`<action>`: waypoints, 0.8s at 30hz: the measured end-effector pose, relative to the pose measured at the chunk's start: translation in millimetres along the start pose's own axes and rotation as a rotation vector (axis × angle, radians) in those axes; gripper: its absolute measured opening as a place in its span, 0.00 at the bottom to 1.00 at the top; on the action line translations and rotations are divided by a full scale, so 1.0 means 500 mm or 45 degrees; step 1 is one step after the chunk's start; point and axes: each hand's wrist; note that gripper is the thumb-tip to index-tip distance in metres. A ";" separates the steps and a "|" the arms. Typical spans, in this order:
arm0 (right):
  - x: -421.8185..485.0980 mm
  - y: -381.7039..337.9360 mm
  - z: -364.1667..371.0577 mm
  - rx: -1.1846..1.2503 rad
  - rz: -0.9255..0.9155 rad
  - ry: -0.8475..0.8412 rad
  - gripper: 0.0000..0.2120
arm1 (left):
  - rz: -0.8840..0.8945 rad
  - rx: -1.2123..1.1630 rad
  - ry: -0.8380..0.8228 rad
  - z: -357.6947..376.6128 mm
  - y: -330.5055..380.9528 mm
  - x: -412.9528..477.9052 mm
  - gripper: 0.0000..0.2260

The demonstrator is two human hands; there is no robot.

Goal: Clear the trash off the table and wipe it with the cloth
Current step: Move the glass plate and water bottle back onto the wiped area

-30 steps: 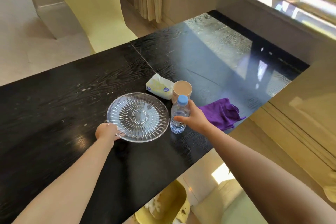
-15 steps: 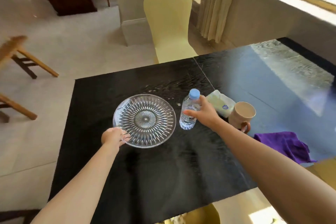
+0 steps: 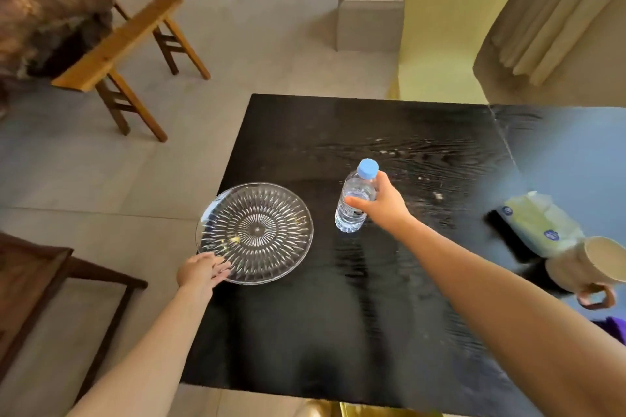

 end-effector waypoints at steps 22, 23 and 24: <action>0.095 -0.068 0.133 -0.048 0.032 0.052 0.35 | -0.141 0.613 0.051 -0.010 -0.001 0.110 0.12; 0.096 -0.068 0.131 -0.068 0.038 0.057 0.35 | -0.144 0.641 0.048 -0.007 0.002 0.114 0.13; 0.098 -0.069 0.129 -0.092 0.044 0.063 0.35 | -0.143 0.662 0.047 -0.003 0.005 0.118 0.15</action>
Point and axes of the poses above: each hand's wrist, its own x-axis towards the middle knuckle, its own z-axis out of the palm, y = z × x, and after that the axes turned 7 degrees about -y, right-handed
